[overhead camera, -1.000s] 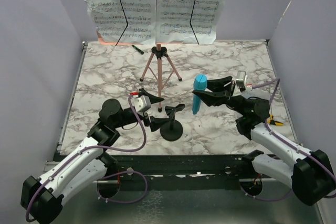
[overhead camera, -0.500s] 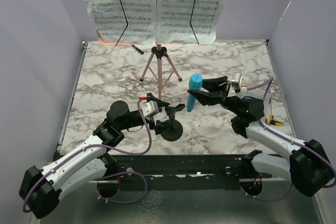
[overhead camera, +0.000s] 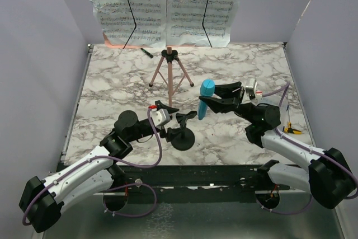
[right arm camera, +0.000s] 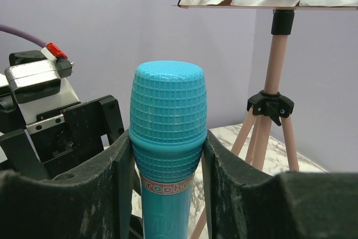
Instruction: Set up the instrument practice props
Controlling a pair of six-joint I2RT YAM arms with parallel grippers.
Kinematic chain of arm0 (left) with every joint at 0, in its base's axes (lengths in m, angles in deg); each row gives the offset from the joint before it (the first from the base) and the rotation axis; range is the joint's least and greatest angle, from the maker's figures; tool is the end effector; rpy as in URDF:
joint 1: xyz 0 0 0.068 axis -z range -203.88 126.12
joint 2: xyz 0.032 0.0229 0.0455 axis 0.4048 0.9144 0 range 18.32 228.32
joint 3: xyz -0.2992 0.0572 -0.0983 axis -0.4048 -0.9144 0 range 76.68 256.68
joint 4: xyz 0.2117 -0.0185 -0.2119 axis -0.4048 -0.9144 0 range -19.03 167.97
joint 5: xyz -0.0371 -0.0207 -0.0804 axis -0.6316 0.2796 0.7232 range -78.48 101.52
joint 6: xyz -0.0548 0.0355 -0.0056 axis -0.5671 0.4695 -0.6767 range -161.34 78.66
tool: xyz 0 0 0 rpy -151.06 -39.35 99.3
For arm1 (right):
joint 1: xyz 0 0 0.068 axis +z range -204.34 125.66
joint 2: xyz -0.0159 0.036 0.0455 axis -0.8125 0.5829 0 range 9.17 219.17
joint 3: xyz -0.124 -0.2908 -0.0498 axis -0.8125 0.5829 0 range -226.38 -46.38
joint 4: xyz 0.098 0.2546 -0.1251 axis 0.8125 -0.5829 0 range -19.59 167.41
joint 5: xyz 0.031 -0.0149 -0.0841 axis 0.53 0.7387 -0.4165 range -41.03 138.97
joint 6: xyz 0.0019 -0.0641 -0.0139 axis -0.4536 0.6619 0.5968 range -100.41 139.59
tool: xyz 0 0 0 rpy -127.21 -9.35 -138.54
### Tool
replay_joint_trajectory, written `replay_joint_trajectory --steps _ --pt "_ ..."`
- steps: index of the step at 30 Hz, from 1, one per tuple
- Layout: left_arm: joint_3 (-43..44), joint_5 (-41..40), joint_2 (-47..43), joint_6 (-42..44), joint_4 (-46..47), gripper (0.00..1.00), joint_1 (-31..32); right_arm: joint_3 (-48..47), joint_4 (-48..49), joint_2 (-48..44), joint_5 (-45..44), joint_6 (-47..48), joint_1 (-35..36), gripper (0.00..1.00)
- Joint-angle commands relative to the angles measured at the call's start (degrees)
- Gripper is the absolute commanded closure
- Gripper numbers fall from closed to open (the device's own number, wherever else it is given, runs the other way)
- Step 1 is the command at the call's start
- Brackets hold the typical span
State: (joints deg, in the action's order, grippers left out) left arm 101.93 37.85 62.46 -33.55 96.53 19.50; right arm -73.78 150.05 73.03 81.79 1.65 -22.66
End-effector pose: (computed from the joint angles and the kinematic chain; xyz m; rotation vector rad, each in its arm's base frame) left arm 0.1338 -0.1580 0.2948 1.0252 1.2805 -0.8415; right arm 0.1918 0.1513 0.3416 -0.6668 0.8850 1.0488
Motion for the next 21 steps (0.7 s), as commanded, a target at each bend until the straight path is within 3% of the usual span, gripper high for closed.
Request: replay_joint_trajectory --steps 1,6,7,8,9,10,21 --pt "0.1 -2.6 0.4 1.4 1.7 0.25 0.6 -1.3 2.6 -0.1 -1.8 0.9 0.7 0.99" --pt "-0.1 -4.8 -0.4 1.9 2.1 0.32 0.9 -1.8 2.3 0.5 -1.5 0.8 1.0 0.99" --pt "-0.2 -4.7 -0.6 2.1 2.1 0.45 0.9 -1.8 2.2 0.6 -1.5 0.9 1.1 0.99" --pt "-0.3 -4.1 -0.6 2.5 2.0 0.65 0.9 -1.8 2.2 0.7 -1.5 0.9 1.2 0.99" --pt "-0.4 -3.5 -0.6 3.1 1.9 0.94 1.0 -1.8 2.3 0.9 -1.5 0.9 1.3 0.99" --pt "-0.3 -2.9 -0.7 3.2 1.5 1.0 1.0 -1.9 2.5 1.1 -1.5 1.0 1.5 0.99" --pt "-0.2 -1.7 -0.4 2.0 1.0 1.0 1.0 -2.0 3.7 2.5 -2.5 1.4 4.9 0.99"
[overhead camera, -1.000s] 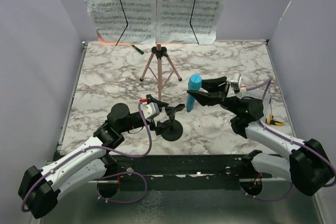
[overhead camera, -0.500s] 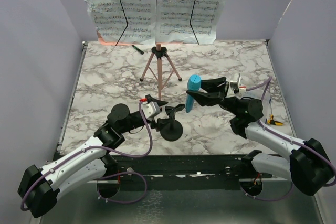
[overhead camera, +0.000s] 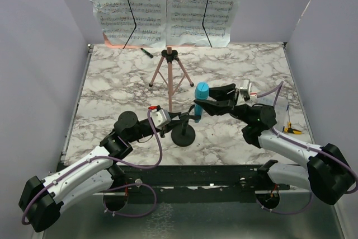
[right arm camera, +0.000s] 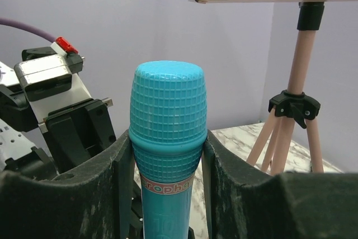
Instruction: Set up the instrument practice props
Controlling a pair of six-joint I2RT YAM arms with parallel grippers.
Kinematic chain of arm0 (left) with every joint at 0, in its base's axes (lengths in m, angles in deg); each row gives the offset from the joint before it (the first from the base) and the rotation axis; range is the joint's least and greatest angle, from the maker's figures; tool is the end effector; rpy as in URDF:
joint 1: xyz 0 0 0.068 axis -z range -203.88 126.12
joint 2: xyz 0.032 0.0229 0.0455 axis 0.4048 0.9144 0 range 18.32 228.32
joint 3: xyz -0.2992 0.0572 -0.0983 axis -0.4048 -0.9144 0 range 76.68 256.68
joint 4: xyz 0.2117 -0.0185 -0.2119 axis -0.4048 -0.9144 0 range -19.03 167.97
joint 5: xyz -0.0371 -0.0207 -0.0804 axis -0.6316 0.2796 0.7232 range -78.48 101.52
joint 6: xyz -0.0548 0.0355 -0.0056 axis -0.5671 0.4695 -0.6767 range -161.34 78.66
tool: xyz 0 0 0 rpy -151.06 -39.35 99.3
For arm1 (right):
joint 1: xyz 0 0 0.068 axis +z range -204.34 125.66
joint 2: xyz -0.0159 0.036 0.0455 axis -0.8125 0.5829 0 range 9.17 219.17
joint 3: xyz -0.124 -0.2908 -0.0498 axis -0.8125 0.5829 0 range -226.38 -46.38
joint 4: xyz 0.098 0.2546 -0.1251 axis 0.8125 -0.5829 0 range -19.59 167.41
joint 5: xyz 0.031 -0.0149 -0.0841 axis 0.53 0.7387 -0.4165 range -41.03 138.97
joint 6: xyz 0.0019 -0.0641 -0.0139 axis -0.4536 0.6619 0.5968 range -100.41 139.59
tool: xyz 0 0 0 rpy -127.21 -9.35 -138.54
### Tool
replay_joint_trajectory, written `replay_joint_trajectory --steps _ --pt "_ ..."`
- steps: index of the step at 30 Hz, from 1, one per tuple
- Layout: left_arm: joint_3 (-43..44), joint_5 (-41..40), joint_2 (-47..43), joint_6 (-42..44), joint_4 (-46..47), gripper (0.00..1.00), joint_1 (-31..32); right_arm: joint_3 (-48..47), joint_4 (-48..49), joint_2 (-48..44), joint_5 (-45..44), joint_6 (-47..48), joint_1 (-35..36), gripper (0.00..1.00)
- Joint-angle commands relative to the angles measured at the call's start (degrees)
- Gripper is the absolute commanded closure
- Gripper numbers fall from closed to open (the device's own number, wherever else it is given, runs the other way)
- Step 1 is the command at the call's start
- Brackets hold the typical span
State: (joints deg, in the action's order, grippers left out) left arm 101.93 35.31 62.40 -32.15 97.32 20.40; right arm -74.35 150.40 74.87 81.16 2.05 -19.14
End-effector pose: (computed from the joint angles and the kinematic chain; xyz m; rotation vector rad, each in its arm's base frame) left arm 0.1333 -0.1591 0.2966 1.0135 1.2633 -0.8003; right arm 0.1887 0.1668 0.3387 -0.6907 0.8852 1.0952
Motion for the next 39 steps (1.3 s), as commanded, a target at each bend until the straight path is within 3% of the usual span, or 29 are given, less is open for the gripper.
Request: replay_joint_trajectory --steps 1,39 --pt "-0.2 0.8 -0.3 0.6 0.2 1.0 0.1 -1.4 3.6 0.7 -2.1 1.1 1.8 0.99" --pt "-0.6 -0.3 -1.4 -2.2 0.2 1.0 0.1 3.5 7.3 0.4 -2.1 5.0 7.6 0.99"
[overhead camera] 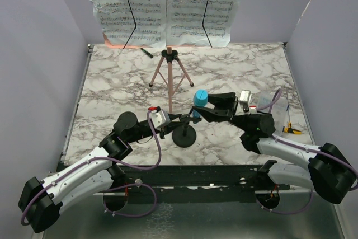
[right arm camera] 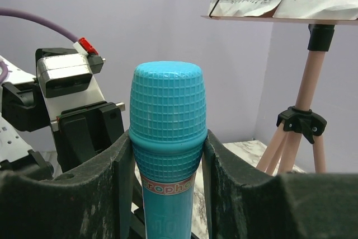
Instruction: Set up the instrument practice props
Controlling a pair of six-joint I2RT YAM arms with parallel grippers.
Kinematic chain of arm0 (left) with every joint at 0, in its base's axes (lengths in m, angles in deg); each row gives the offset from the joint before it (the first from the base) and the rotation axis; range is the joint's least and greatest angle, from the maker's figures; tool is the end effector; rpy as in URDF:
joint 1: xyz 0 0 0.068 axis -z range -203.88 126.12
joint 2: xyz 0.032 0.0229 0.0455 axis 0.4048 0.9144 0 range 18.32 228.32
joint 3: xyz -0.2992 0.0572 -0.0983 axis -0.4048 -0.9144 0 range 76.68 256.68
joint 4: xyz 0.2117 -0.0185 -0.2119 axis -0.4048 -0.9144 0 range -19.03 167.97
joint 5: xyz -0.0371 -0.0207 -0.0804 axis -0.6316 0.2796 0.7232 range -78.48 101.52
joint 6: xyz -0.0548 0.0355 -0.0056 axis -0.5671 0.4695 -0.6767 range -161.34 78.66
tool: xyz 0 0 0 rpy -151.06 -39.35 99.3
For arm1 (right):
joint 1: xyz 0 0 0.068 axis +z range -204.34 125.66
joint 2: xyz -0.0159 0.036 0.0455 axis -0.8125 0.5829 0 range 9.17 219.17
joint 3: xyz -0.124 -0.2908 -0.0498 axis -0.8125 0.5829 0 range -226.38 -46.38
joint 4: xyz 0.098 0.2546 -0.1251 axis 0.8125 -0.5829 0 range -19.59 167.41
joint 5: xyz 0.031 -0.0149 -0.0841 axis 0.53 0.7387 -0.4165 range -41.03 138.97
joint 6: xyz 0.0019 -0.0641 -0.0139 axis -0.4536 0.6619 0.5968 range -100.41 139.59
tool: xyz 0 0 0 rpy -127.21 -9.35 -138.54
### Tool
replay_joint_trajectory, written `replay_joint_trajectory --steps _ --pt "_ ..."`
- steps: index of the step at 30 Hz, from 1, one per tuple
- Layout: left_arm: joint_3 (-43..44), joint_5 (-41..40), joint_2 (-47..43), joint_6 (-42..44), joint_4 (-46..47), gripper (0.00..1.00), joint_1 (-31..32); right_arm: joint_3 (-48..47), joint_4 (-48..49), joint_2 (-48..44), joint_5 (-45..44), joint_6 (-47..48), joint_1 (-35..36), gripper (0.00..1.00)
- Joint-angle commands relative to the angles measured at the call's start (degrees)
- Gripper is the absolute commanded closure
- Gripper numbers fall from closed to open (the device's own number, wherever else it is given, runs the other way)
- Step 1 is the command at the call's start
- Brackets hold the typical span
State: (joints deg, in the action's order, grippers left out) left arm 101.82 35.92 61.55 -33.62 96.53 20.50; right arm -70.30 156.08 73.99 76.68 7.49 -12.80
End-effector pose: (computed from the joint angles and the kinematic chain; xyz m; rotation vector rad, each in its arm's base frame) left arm 0.1305 -0.1576 0.2969 1.0082 1.2743 -0.8294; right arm 0.1615 0.1752 0.3277 -0.6968 0.7895 1.0730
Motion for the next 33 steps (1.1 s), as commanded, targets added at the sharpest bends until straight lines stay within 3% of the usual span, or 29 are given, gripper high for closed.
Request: replay_joint_trajectory --steps 1,10,18,26,28,33 --pt "-0.5 -0.9 -0.6 -0.8 1.0 1.0 0.0 -1.0 1.5 1.6 2.6 -0.3 1.3 0.99" --pt "-0.8 -1.3 -1.2 -1.0 1.0 0.98 0.0 -1.6 1.5 3.0 2.1 -0.6 1.8 0.99" --pt "-1.2 -1.7 -1.9 -0.9 1.0 0.57 -0.1 -2.0 0.3 2.8 2.0 -0.5 1.9 0.99" --pt "-1.0 -2.2 -2.7 -1.8 1.0 0.26 -0.1 -3.2 -1.3 3.3 2.6 -1.5 1.9 0.98" --pt "-0.9 -2.5 -3.0 -2.2 1.0 0.18 -0.1 -3.4 -1.7 3.4 2.7 -2.1 1.9 0.94" --pt "-0.9 -3.3 -4.2 -2.9 1.0 0.08 0.0 -4.5 -3.7 3.6 2.4 -3.8 1.9 0.56"
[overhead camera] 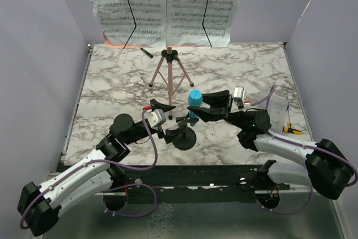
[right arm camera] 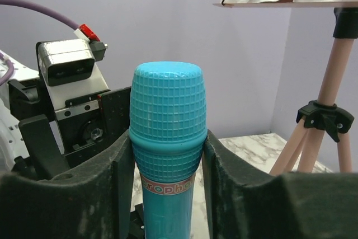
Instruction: Set up the instrument practice props
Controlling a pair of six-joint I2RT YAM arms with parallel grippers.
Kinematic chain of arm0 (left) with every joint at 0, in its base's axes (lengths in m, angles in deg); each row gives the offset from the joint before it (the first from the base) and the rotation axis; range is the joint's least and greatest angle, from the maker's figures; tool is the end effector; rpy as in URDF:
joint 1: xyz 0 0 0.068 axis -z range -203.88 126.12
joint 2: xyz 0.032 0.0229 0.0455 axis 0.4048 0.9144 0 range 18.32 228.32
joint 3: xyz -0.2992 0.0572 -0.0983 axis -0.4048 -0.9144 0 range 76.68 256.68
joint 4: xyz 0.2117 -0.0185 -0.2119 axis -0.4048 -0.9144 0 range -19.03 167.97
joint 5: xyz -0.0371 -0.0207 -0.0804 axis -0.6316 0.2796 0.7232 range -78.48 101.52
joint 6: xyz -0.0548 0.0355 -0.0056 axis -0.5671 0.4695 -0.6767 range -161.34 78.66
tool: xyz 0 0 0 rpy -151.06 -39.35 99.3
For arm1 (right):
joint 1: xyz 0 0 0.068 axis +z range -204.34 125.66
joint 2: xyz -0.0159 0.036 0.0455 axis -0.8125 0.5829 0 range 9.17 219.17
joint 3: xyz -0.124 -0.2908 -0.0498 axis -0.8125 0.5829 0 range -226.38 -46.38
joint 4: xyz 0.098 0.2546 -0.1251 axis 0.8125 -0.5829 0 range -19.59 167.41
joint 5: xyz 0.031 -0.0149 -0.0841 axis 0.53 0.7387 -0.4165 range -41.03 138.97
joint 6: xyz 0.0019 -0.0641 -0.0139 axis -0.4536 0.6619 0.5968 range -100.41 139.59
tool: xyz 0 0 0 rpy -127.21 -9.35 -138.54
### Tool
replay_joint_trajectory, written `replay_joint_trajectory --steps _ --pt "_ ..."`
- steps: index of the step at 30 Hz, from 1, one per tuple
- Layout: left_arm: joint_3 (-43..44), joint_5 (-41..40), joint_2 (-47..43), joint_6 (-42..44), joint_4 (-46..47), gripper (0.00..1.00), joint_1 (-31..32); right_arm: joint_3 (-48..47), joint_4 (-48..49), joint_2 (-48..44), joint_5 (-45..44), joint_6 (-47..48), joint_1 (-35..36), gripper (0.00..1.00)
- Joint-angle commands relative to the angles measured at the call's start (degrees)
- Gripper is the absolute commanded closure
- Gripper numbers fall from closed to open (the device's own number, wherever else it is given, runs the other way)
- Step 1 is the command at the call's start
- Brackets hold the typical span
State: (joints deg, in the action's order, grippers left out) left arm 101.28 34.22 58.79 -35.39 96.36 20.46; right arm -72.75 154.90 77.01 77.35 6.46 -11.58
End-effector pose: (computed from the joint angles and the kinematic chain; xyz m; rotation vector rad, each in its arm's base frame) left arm 0.1255 -0.1506 0.3013 0.9566 1.2696 -0.8296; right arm 0.1688 0.1896 0.3287 -0.7178 0.8194 1.1159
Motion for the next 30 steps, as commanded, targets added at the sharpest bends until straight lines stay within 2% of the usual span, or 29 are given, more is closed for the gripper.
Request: replay_joint_trajectory --steps 1,14,20,23,25,30 --pt "-0.4 -1.6 -1.6 -1.1 1.2 0.07 0.0 -2.2 -2.6 0.7 1.7 -3.0 0.7 0.53" --pt "0.0 -2.6 -2.0 -3.1 1.6 0.06 0.0 -3.7 -6.3 0.5 1.4 -3.7 0.7 0.27" --pt "0.4 -5.4 -1.3 -5.7 1.9 0.02 0.0 -4.2 -9.3 0.2 0.8 -4.0 0.7 0.12" --pt "0.9 -6.1 -0.6 -8.1 2.2 0.02 0.0 -4.1 -10.2 0.0 0.5 -3.7 0.7 0.08" --pt "1.2 -6.5 0.0 -8.5 2.4 0.01 0.0 -4.1 -11.0 -0.3 -0.3 -3.4 0.7 0.0" --pt "1.8 -8.2 0.8 -10.5 3.6 0.01 0.0 -3.6 -13.8 -2.1 -1.6 -1.5 0.7 0.0"
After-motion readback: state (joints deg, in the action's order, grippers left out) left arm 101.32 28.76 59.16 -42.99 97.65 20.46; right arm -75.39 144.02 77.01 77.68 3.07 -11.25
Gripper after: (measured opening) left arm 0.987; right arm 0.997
